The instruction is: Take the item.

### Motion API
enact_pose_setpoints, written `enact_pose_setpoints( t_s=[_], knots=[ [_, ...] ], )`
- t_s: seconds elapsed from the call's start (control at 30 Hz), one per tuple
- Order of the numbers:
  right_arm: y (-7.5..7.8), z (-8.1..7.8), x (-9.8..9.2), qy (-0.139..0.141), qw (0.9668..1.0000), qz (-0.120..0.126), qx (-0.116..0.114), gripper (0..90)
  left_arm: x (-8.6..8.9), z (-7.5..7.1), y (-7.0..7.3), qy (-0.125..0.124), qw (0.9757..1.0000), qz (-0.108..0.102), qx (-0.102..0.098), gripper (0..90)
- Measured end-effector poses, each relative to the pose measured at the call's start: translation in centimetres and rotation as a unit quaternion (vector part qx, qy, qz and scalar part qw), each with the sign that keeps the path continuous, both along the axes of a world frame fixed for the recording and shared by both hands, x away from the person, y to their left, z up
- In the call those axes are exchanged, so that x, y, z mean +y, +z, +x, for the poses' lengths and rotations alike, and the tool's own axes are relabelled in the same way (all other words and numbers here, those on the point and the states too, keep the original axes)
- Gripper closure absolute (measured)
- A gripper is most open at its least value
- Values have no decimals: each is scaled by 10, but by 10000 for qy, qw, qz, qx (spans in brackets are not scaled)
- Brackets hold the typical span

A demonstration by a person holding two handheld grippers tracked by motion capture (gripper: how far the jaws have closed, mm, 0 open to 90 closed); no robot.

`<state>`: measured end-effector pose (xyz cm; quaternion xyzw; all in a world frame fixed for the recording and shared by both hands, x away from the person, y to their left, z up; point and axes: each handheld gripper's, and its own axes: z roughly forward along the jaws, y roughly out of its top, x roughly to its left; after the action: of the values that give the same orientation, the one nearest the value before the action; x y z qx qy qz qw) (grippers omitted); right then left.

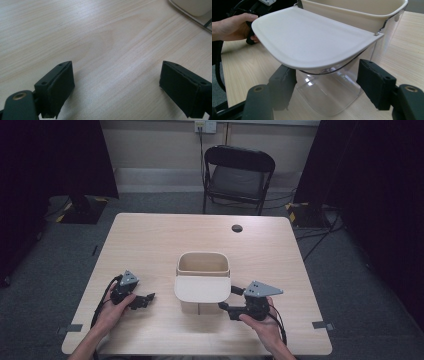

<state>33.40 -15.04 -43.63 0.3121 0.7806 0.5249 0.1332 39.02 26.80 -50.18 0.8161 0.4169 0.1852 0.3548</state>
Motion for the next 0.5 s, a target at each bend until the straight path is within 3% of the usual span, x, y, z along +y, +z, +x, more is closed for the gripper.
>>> enact_pose_setpoints(
  t_s=[0.5],
  knots=[
    [4, 1, 0, -33, 10000, 22, -27, 288, 0, 0, 0, 0, 10000, -1, -1, 118]
  ],
)
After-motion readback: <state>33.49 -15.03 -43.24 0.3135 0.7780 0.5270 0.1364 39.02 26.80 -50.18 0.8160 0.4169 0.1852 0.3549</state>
